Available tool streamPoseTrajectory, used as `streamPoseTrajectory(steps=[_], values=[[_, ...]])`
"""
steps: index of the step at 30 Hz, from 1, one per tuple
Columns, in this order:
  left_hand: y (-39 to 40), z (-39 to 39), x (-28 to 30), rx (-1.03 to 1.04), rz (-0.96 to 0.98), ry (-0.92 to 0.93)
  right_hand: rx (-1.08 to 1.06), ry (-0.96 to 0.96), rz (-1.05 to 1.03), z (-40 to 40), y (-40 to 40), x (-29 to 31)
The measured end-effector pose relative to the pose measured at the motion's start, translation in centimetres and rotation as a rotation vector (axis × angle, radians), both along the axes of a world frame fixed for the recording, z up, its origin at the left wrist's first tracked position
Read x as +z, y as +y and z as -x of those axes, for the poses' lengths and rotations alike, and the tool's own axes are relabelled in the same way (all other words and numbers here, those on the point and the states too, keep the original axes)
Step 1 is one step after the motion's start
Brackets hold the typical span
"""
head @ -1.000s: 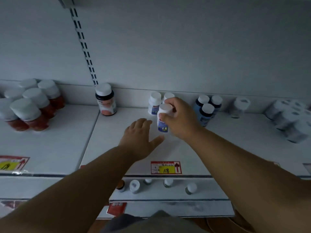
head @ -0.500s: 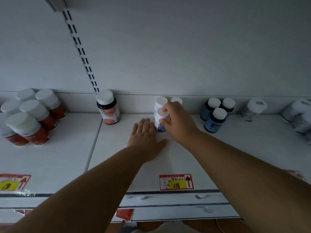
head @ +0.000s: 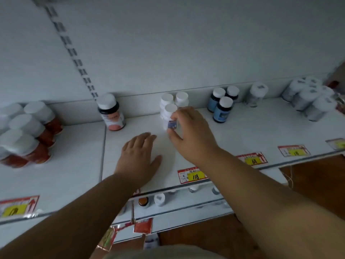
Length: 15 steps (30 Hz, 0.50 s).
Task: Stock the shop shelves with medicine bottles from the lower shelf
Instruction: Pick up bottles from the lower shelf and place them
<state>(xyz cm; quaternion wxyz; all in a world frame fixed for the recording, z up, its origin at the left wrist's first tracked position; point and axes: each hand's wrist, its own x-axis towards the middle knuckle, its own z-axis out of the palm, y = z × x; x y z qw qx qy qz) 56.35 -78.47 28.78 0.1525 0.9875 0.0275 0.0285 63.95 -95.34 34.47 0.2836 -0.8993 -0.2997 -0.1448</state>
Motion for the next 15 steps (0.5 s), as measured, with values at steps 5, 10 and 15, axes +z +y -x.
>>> streamPoseTrajectory(steps=[5,10,15], values=[[0.4,8.7,1.4,0.181,0.026,-0.125,0.255,0.120,-0.105,4.9,2.7,0.9],[1.1,18.3,2.3,0.369,-0.010,-0.158,0.469,0.193,-0.124,12.4,5.8,1.8],[3.4,25.3,2.2,0.460,0.002,-0.137,0.570,0.315,-0.012,18.3,8.4,2.4]])
